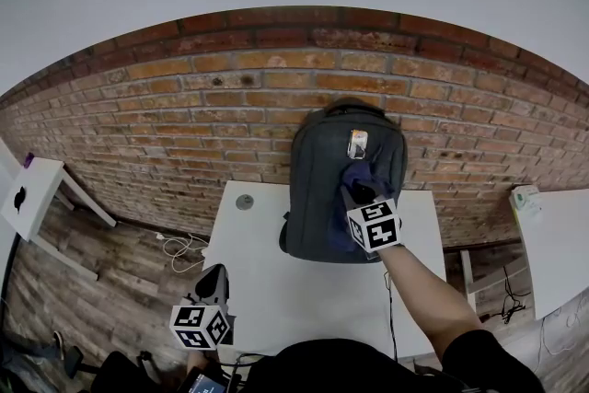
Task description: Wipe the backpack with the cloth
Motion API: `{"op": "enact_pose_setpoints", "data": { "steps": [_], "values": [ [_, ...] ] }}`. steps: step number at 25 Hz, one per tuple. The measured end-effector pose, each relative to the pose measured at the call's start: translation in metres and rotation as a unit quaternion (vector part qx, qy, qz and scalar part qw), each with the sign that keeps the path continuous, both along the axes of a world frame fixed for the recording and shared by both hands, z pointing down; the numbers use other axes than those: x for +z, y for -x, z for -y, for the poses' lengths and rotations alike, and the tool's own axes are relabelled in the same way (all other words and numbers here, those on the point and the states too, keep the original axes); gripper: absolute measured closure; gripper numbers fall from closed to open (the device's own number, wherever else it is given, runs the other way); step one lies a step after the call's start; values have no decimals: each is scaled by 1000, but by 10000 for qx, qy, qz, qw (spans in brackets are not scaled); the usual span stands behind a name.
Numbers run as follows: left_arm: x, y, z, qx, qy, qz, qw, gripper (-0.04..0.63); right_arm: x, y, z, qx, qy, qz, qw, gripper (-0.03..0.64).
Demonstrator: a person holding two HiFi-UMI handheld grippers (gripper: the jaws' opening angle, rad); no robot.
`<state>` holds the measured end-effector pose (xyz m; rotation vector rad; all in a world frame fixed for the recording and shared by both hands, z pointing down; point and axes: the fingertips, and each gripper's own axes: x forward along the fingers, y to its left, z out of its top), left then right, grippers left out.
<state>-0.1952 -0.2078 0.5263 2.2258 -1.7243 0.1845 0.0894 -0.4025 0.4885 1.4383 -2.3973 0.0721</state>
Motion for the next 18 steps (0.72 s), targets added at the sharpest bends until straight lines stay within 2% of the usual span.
{"op": "enact_pose_setpoints", "data": {
  "steps": [10, 18],
  "values": [
    [4, -1, -1, 52, 51, -6, 10000, 598, 41, -2, -44, 81, 319, 372, 9988, 581],
    [5, 0, -1, 78, 69, -28, 9999, 598, 76, 0, -80, -113, 536, 433, 9976, 581]
  ]
}}
